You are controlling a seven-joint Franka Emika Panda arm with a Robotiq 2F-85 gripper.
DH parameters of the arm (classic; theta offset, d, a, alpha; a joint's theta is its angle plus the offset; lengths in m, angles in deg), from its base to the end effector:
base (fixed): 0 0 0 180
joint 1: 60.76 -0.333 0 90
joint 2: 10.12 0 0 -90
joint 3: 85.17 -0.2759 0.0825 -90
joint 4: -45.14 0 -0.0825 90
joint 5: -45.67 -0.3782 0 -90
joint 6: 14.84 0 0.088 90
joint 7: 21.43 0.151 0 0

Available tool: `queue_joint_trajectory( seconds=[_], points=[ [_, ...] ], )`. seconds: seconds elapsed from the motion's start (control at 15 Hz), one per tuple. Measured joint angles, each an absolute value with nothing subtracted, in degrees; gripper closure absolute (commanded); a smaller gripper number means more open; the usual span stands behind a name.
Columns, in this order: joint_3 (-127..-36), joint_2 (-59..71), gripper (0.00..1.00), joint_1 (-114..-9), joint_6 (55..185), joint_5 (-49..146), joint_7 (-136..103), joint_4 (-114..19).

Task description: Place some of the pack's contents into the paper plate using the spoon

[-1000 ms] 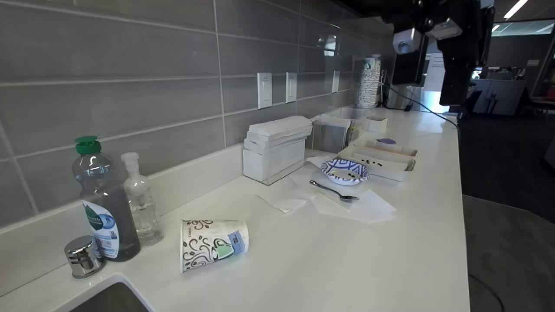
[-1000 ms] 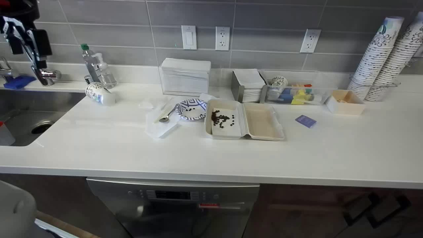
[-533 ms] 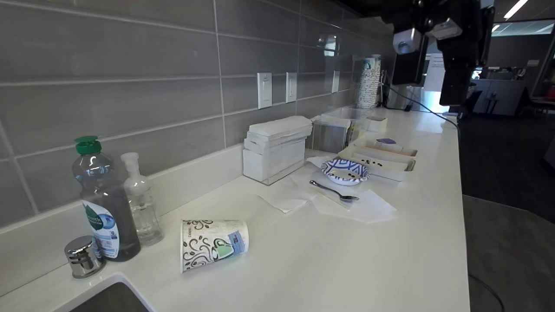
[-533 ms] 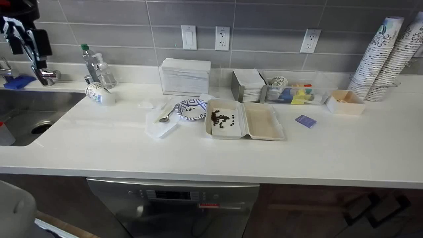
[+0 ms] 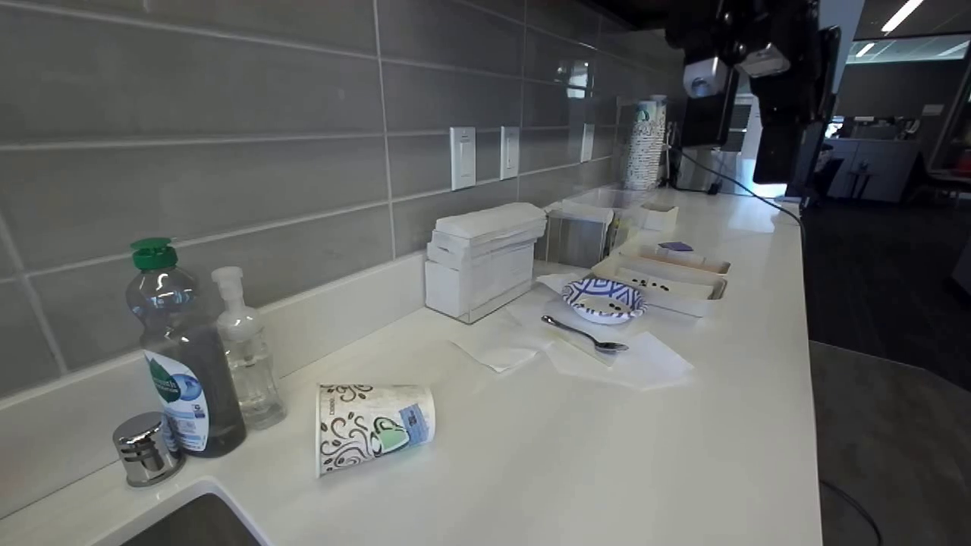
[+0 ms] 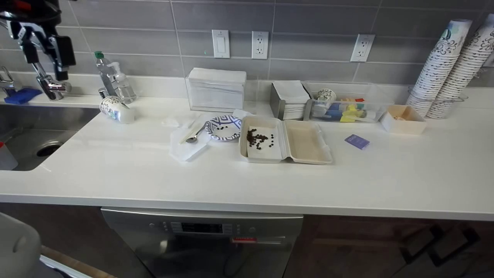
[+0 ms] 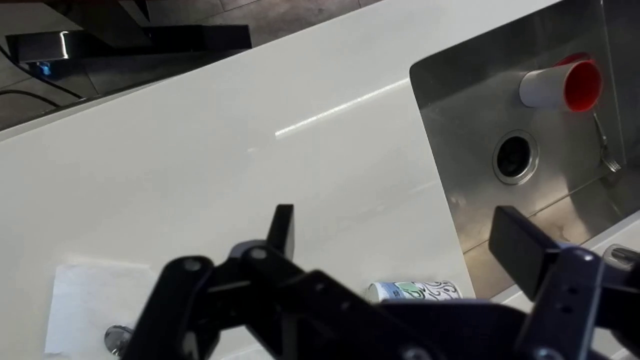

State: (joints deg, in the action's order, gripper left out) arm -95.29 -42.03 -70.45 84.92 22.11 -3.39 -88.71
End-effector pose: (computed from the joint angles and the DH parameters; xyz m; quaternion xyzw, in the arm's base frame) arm 0.3560 0.1870 0.4616 -0.9870 0.0378 0.0674 0.1406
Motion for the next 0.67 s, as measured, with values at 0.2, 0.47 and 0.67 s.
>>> queue_joint_trajectory(
  seconds=[0.2,0.47,0.67],
  points=[
    [-91.59,-39.62,0.0,-68.91,84.92,22.74,-10.38,-88.55],
    [-88.49,-33.9,0.0,-66.06,85.26,26.55,-17.84,-87.91],
    [-88.01,-28.84,0.0,-64.54,89.87,30.59,-20.56,-86.72]
  ],
)
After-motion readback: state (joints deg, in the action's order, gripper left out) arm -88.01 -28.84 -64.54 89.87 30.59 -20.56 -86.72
